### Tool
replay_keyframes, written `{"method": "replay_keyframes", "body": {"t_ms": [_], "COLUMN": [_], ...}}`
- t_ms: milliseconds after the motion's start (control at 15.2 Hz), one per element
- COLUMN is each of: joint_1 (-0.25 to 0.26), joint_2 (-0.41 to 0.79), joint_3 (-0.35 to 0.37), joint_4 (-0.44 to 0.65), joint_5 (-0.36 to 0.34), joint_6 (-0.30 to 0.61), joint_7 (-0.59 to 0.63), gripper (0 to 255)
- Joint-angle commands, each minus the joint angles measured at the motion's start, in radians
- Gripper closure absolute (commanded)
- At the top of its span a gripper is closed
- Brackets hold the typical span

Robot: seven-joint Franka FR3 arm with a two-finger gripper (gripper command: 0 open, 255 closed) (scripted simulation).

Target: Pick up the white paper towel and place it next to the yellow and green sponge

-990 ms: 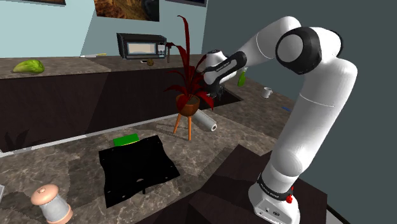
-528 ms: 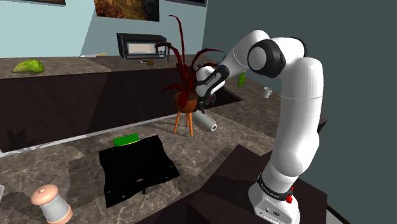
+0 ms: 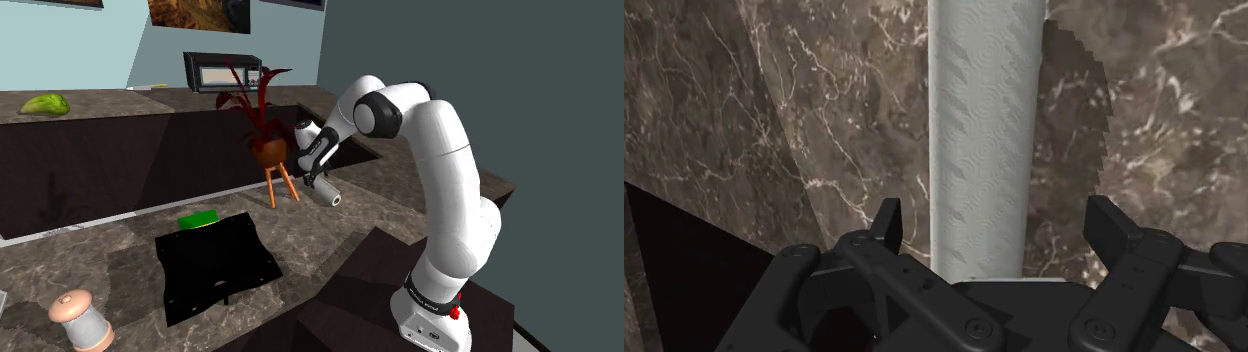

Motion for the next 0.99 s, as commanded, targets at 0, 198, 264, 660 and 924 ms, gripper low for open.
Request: {"method": "replay_keyframes", "body": {"t_ms": [0, 198, 264, 660, 924], "joint_1": [-0.001, -0.012, -0.016, -0.030, -0.030], "joint_2": [0.078, 0.110, 0.121, 0.160, 0.160], "joint_3": [-0.005, -0.005, -0.005, -0.005, -0.005], "joint_4": [0.069, 0.079, 0.083, 0.099, 0.099], "joint_5": [-0.003, -0.002, -0.002, -0.002, -0.002], "joint_6": [0.003, 0.027, 0.035, 0.061, 0.061], "joint_7": [0.018, 0.018, 0.018, 0.017, 0.017], "gripper": [0, 0, 0, 0, 0]}}
